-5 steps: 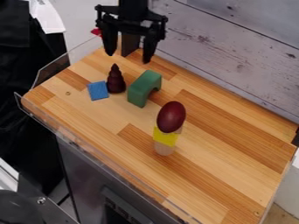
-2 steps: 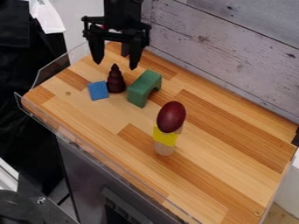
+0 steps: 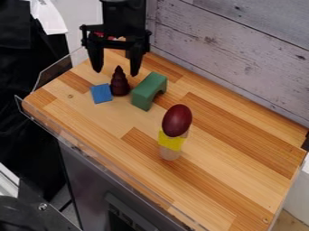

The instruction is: Put the red cone on top of the green arch

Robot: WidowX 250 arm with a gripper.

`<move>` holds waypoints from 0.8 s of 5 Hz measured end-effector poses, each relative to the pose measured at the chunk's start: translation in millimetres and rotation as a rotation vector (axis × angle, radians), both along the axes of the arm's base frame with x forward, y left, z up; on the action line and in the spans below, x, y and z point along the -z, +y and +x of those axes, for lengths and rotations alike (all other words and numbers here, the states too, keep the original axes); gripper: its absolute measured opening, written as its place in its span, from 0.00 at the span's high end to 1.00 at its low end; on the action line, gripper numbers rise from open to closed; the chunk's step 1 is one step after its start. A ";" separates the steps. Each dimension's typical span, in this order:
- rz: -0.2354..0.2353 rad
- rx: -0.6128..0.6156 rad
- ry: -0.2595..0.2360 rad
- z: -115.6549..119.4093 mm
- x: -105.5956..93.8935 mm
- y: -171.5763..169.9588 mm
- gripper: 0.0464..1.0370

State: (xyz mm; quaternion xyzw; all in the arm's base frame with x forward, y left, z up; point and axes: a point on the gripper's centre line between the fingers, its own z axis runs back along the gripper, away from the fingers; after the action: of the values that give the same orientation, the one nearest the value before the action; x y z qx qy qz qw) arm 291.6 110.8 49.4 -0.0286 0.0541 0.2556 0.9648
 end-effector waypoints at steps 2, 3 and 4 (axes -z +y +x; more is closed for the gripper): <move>-0.016 -0.005 0.038 5.9 13.4 8.4 0.04; -0.016 -0.007 0.033 10.8 12.2 10.2 0.04; -0.019 -0.009 0.042 12.7 15.2 11.0 0.07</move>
State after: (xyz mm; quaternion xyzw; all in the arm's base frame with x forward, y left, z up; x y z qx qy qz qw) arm 304.3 121.8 34.2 -0.0328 0.0764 0.2601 0.9620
